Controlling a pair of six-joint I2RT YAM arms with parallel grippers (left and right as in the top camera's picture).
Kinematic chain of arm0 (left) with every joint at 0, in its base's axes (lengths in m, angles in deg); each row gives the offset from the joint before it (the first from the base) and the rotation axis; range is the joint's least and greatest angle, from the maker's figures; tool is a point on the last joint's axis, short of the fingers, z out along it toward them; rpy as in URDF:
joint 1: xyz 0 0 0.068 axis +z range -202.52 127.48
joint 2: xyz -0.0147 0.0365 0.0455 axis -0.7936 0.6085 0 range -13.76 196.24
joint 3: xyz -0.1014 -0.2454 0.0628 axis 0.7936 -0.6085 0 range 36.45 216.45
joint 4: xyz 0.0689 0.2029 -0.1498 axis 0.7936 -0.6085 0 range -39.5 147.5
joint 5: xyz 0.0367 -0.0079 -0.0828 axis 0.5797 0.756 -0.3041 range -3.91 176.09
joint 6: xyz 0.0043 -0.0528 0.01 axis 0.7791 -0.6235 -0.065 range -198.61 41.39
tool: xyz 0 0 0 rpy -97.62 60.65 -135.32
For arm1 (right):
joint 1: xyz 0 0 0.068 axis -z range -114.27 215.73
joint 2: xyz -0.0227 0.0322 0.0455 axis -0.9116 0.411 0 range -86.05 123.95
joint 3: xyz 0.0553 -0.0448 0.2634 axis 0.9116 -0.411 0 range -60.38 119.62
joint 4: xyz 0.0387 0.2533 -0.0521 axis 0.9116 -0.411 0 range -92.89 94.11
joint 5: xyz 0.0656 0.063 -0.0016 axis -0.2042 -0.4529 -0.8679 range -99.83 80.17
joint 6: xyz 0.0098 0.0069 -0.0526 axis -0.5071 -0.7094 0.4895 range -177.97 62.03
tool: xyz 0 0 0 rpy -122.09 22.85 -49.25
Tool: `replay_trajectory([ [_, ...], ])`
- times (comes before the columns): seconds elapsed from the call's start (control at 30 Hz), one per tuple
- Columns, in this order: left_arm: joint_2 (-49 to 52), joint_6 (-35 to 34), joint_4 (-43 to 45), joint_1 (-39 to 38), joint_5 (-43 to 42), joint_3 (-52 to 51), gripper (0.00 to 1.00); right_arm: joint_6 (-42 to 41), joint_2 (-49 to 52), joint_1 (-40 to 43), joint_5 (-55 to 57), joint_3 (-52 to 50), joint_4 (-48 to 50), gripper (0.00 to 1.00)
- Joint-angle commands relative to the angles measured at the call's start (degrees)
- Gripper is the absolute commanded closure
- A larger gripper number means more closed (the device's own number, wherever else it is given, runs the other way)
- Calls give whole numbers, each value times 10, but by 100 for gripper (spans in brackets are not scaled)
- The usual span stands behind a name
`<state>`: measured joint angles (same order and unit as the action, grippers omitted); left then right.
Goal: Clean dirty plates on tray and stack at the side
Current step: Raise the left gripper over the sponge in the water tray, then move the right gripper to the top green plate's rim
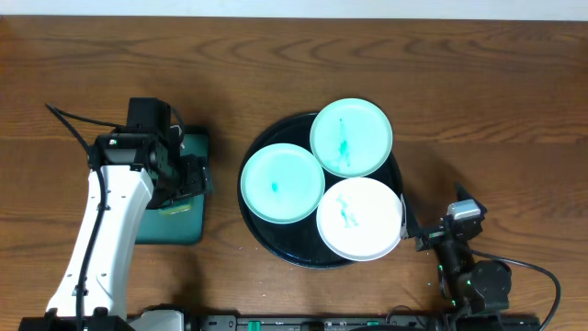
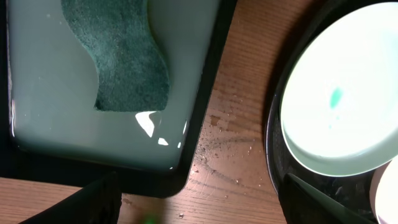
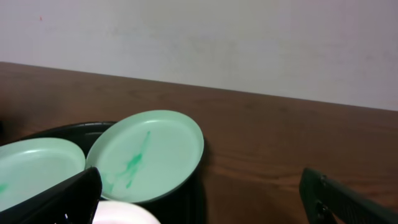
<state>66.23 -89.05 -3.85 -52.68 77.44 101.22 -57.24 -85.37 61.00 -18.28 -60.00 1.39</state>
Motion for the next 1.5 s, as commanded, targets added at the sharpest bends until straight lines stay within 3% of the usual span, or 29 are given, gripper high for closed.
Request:
replay_trajectory([
  [0.0,1,7,-3,2,5,12,19,17,-3,-6,26,-1,8,1],
  [0.3,1,7,-3,2,5,12,19,14,-3,-6,20,-1,54,1],
  [0.43,1,7,-3,2,5,12,19,-1,-3,-6,-42,1,70,1],
  [0.57,1,7,-3,2,5,12,19,-11,3,-6,-52,49,1,1],
  [0.7,1,7,-3,2,5,12,18,22,54,-6,-36,161,-112,1],
  [0.87,1,7,-3,2,5,12,19,45,217,-6,-11,346,-248,1],
  [0.97,1,7,-3,2,5,12,19,-10,373,-6,-2,485,-328,1],
  [1.23,1,7,-3,2,5,12,18,-35,692,-6,-95,789,-584,1],
  [1.37,1,7,-3,2,5,12,19,-35,797,-6,-94,878,-694,1],
  [1.47,1,7,-3,2,5,12,19,-35,845,-6,-105,892,-723,1],
])
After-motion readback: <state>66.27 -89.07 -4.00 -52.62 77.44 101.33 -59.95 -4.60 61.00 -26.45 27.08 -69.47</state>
